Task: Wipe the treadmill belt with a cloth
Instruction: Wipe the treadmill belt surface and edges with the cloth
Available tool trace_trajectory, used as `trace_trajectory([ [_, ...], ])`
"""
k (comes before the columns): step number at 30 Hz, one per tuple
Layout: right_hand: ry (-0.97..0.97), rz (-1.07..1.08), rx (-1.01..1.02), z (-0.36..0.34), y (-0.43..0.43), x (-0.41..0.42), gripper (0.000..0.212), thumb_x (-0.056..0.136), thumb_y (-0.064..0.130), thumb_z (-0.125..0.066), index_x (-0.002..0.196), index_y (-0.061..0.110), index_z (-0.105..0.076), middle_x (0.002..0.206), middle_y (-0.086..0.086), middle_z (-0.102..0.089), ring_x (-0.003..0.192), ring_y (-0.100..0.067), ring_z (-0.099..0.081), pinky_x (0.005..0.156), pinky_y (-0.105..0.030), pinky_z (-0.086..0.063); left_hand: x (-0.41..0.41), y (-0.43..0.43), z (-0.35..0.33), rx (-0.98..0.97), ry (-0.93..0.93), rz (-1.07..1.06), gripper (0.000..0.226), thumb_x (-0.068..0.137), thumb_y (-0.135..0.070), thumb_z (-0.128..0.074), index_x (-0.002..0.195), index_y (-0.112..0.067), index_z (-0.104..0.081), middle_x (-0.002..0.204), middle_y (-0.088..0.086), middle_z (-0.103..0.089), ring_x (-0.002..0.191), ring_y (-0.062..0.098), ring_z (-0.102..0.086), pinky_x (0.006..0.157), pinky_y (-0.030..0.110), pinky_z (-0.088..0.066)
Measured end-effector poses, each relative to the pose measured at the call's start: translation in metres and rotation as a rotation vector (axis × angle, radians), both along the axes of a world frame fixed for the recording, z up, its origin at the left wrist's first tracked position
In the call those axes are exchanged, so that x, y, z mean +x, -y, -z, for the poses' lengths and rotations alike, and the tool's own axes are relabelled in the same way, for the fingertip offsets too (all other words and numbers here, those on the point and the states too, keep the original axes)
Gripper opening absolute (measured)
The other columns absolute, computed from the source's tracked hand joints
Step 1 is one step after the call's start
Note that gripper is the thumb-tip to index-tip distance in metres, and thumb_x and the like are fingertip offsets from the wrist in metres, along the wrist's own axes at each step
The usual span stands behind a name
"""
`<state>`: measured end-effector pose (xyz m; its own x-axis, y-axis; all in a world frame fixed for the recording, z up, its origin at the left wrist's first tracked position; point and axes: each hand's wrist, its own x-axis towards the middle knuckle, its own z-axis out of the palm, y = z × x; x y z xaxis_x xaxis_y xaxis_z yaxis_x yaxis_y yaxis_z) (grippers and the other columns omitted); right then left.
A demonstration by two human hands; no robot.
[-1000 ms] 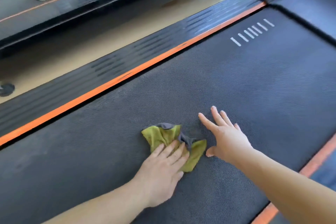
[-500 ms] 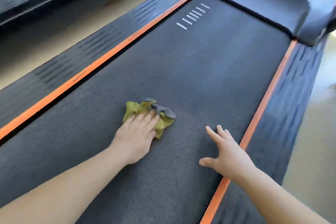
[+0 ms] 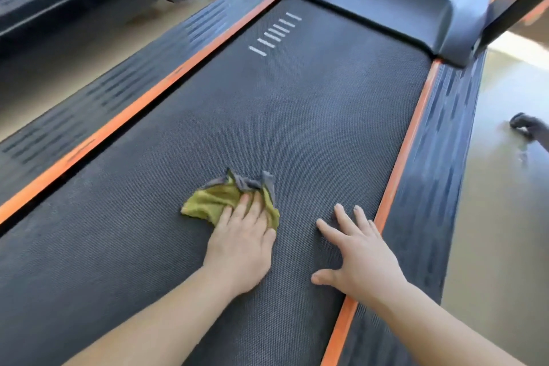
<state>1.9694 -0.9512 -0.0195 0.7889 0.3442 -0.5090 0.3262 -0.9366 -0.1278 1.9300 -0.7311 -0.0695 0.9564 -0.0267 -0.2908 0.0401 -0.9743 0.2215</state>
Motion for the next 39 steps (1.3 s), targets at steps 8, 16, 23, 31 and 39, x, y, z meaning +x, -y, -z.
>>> trace_trajectory([
  [8, -0.005, 0.073, 0.055, -0.006, 0.018, 0.008, 0.108, 0.074, 0.075, -0.070, 0.159, 0.046, -0.010, 0.170, 0.007, 0.010, 0.154, -0.016, 0.020, 0.126, -0.037, 0.003, 0.031, -0.008, -0.019, -0.376, 0.172, 0.063, 0.063, 0.098, -0.065, -0.024, 0.136, -0.036, -0.064, 0.157, -0.007, -0.043, 0.152, 0.017, -0.029, 0.125, 0.041, -0.021],
  [16, 0.025, 0.095, 0.084, -0.007, 0.037, 0.009, 0.090, 0.086, 0.073, -0.057, 0.159, 0.045, -0.013, 0.170, 0.010, 0.005, 0.154, -0.014, 0.018, 0.126, -0.041, 0.008, 0.045, -0.024, 0.016, -0.069, 0.037, 0.178, 0.074, 0.092, -0.061, 0.004, 0.161, -0.038, -0.009, 0.169, -0.009, 0.000, 0.157, 0.016, 0.006, 0.127, 0.041, -0.001],
  [23, -0.039, 0.067, 0.028, 0.004, 0.031, 0.010, 0.097, 0.082, 0.084, -0.046, 0.160, 0.043, -0.006, 0.169, 0.009, 0.011, 0.155, -0.014, 0.016, 0.125, -0.044, 0.013, 0.006, -0.008, 0.009, -0.114, 0.103, 0.092, 0.062, 0.105, -0.044, -0.010, 0.160, -0.022, -0.028, 0.168, 0.000, -0.023, 0.156, 0.020, -0.012, 0.126, 0.043, -0.015],
  [31, -0.039, 0.034, -0.058, 0.008, 0.014, 0.005, 0.120, 0.064, 0.093, -0.055, 0.160, 0.044, -0.002, 0.168, 0.003, 0.017, 0.156, -0.018, 0.015, 0.121, -0.052, 0.020, 0.013, -0.053, 0.004, 0.002, 0.027, -0.080, 0.059, 0.106, -0.042, -0.011, 0.163, -0.025, -0.015, 0.171, -0.004, -0.011, 0.157, 0.019, -0.004, 0.127, 0.042, -0.007],
  [39, 0.047, 0.011, -0.078, 0.014, 0.009, 0.001, 0.124, 0.061, 0.094, -0.057, 0.159, 0.046, 0.003, 0.169, -0.003, 0.016, 0.157, -0.022, 0.011, 0.125, -0.043, 0.015, -0.001, -0.025, 0.001, -0.010, 0.035, 0.397, 0.060, 0.103, -0.052, -0.007, 0.161, -0.040, -0.012, 0.170, -0.013, -0.005, 0.157, 0.012, 0.000, 0.127, 0.041, -0.002],
])
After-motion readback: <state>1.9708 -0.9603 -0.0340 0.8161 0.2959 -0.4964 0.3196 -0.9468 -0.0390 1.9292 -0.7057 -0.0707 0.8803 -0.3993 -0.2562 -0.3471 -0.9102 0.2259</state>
